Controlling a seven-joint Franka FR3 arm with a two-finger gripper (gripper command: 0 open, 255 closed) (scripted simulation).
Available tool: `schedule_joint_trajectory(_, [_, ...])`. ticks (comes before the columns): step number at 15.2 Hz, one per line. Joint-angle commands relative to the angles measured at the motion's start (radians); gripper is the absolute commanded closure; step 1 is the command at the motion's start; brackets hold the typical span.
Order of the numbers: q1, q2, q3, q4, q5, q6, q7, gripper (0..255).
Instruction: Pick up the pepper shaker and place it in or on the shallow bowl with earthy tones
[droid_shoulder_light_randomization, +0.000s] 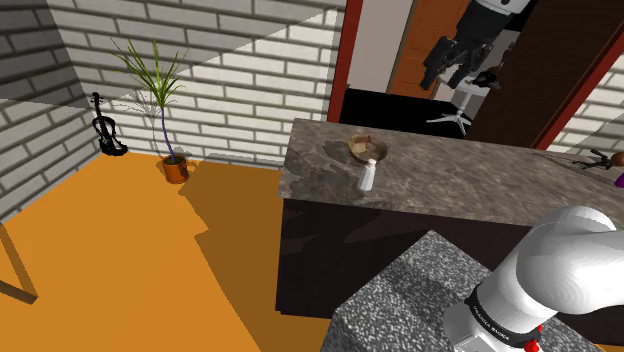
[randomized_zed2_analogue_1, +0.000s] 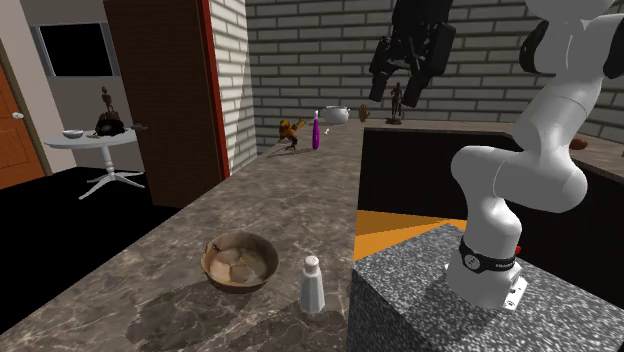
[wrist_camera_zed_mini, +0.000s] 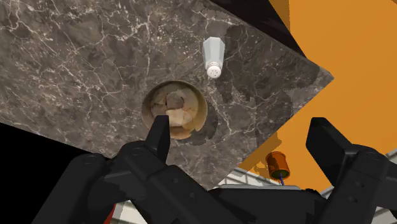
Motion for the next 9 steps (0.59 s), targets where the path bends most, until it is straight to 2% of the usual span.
schedule_joint_trajectory(1, [0.000,0.000,0.000,0.000,0.000,0.000,0.000,0])
schedule_joint_trajectory(9, [-0.005,0.152,-0.053,-0.121,0.014,0.213,0.000,0])
